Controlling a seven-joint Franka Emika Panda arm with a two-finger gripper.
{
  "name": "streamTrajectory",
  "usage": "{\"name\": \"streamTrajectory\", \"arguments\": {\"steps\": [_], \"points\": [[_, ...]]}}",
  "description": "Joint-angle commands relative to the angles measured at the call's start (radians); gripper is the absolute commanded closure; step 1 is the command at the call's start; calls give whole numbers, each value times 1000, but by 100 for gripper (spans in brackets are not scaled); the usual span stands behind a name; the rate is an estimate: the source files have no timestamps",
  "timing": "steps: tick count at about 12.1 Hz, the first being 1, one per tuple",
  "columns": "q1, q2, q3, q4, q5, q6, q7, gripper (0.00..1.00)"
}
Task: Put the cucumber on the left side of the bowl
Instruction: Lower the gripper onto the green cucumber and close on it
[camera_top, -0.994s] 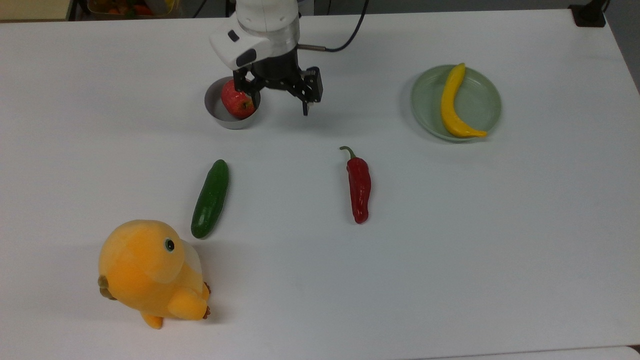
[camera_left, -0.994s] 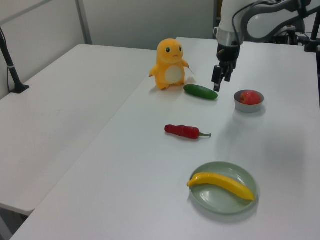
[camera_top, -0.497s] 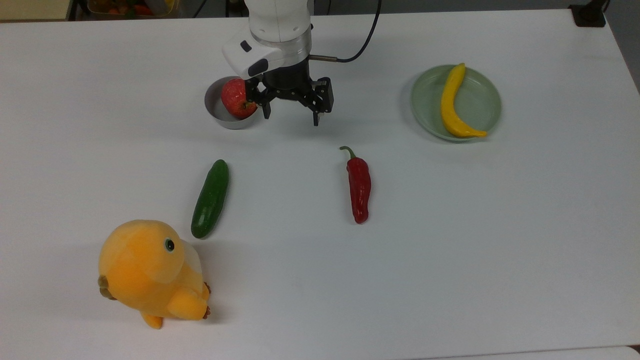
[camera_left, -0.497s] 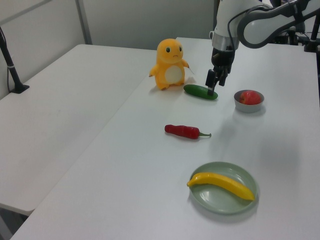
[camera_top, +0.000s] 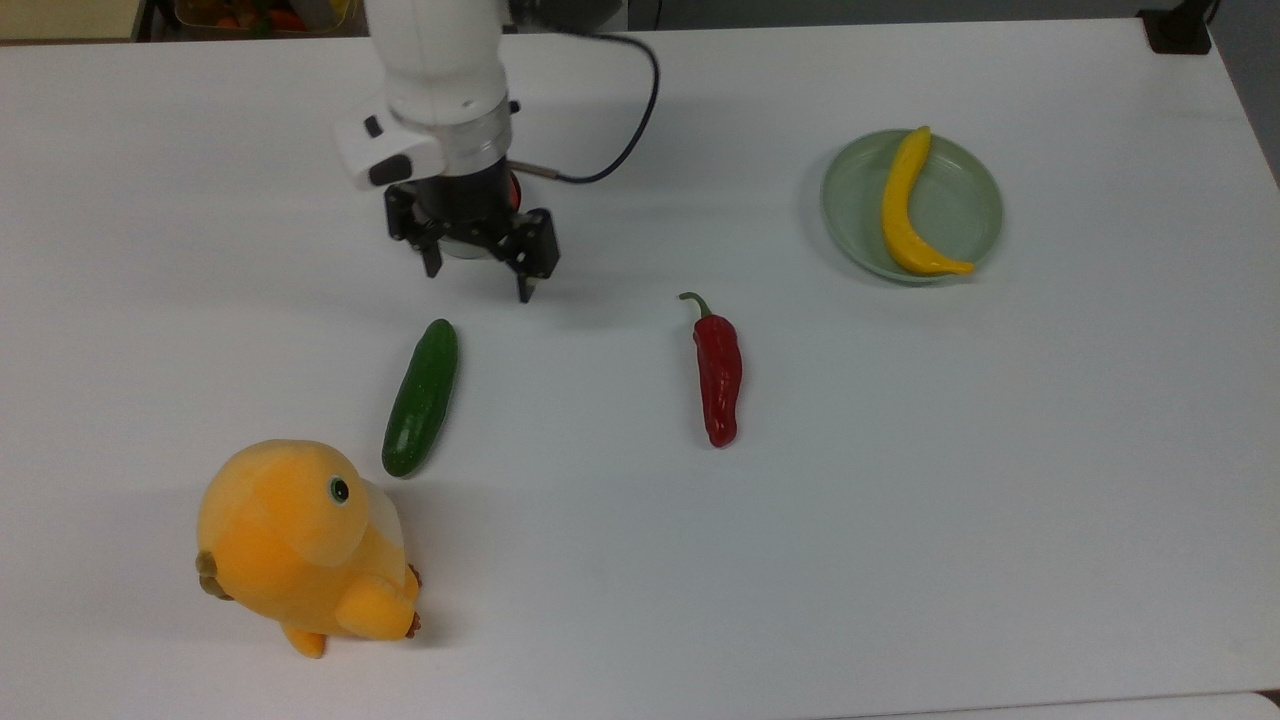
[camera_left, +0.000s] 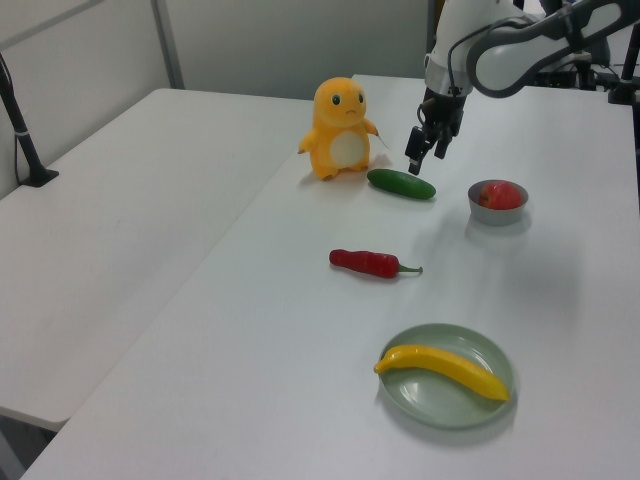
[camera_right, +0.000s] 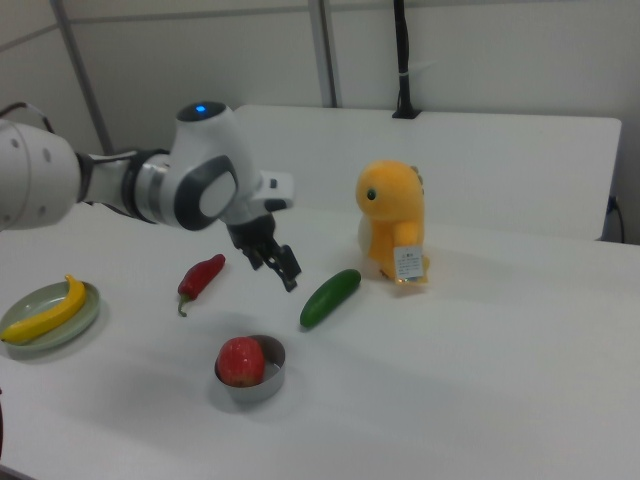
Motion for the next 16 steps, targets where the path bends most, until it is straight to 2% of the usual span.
{"name": "streamTrajectory", "arguments": {"steps": [1,3,6,9,10,11,12,16], "points": [[9,103,-59,91,-35,41,12,0],[-1,143,-79,128,-38,42,10,0],[-6,194,-78,154,-58,44,13,0],[0,287,-79,241,-60,42,22,1],[0,295,-79,245,-88,44,39,60],[-1,294,-78,243,-105,44,42,96],[-4,294,-78,243,-109,44,41,100],[-4,265,-73,233,-136,44,32,100]]}}
